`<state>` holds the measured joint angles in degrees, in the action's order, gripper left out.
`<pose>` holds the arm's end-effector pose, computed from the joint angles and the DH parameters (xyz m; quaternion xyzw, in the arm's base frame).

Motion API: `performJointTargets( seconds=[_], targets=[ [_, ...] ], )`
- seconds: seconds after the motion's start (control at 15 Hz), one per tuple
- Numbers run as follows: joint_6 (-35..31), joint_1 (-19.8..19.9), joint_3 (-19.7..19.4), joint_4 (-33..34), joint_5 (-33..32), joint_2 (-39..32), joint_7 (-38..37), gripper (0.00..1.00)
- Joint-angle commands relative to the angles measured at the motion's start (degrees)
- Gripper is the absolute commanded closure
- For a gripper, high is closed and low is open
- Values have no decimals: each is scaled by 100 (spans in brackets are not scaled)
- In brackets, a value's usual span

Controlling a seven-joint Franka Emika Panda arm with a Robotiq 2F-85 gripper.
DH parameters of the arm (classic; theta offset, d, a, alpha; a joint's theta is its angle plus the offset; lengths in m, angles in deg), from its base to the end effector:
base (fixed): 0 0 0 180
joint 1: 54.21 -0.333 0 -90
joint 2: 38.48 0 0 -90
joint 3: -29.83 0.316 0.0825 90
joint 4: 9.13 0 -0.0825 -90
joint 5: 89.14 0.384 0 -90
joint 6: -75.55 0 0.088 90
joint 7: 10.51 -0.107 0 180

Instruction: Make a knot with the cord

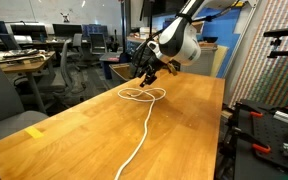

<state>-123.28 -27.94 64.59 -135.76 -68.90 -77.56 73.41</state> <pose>0.5786 0.0359 0.1800 0.8265 0.4530 0.3289 0.0587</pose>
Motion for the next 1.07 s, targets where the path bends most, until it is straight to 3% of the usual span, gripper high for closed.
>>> performJointTargets(
  seconds=[0.0,0.13,0.2,0.27,0.33,0.4,0.6,0.67,1.0],
  targets=[
    [-243,291,244,140,-325,-226,41,0],
    [-232,280,202,128,-365,-205,48,0],
    [-80,-366,-750,-9,-1301,173,-1084,0],
    [34,-713,-1207,-55,-1080,423,-912,0],
    [-25,-440,-973,-11,-1884,106,-1614,0],
    [-25,-615,-1262,2,-2147,130,-1873,0],
    [-39,-663,-1375,-4,-2601,92,-2348,0],
    [175,-862,-1667,-90,-2470,316,-2272,0],
    [2164,-1798,-3372,-35,-3205,1248,-2488,0]
  ],
)
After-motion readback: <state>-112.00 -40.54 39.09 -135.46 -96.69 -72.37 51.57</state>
